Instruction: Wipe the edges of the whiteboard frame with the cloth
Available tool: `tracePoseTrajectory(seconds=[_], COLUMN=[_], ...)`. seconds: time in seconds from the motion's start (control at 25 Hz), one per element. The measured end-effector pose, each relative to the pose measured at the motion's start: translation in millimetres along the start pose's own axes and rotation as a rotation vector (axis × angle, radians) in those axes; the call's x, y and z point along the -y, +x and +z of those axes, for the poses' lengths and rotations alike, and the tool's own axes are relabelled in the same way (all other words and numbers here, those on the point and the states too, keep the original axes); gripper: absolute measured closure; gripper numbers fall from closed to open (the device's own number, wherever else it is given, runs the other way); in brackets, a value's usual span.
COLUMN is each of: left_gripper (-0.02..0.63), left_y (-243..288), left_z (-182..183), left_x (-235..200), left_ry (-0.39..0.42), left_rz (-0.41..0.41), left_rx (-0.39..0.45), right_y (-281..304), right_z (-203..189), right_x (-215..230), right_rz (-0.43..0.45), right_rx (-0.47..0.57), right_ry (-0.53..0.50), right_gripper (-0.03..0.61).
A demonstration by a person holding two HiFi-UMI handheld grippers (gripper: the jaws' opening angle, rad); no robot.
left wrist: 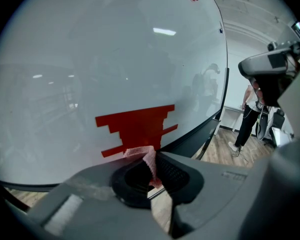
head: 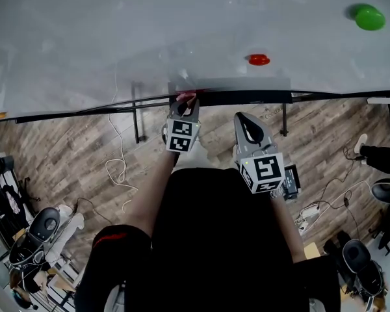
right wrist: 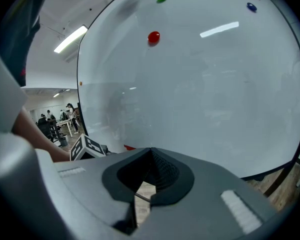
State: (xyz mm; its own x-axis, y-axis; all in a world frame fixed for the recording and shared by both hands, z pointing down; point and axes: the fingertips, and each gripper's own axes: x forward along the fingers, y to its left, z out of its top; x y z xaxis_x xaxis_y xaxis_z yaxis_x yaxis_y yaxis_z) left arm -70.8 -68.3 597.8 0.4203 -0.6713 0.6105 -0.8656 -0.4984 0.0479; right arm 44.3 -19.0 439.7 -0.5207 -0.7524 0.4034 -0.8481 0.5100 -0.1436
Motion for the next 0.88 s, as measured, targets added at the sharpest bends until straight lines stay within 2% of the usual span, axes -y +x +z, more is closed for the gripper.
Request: tracePoseTrajectory(seconds=[0.88], left_gripper=[0.597], left_y=[13.4], left_z=[9.7], left_x=[28.7], left_ry=[0.012], left_rz=[-0.024], left_rx=[0.002], right_y=[-15.6], right_z=[-5.4], right_x=[21.1], right_rz=[-0.004], right_rx=[-0.012], right_ry=[-0.007], right_gripper=[0.577])
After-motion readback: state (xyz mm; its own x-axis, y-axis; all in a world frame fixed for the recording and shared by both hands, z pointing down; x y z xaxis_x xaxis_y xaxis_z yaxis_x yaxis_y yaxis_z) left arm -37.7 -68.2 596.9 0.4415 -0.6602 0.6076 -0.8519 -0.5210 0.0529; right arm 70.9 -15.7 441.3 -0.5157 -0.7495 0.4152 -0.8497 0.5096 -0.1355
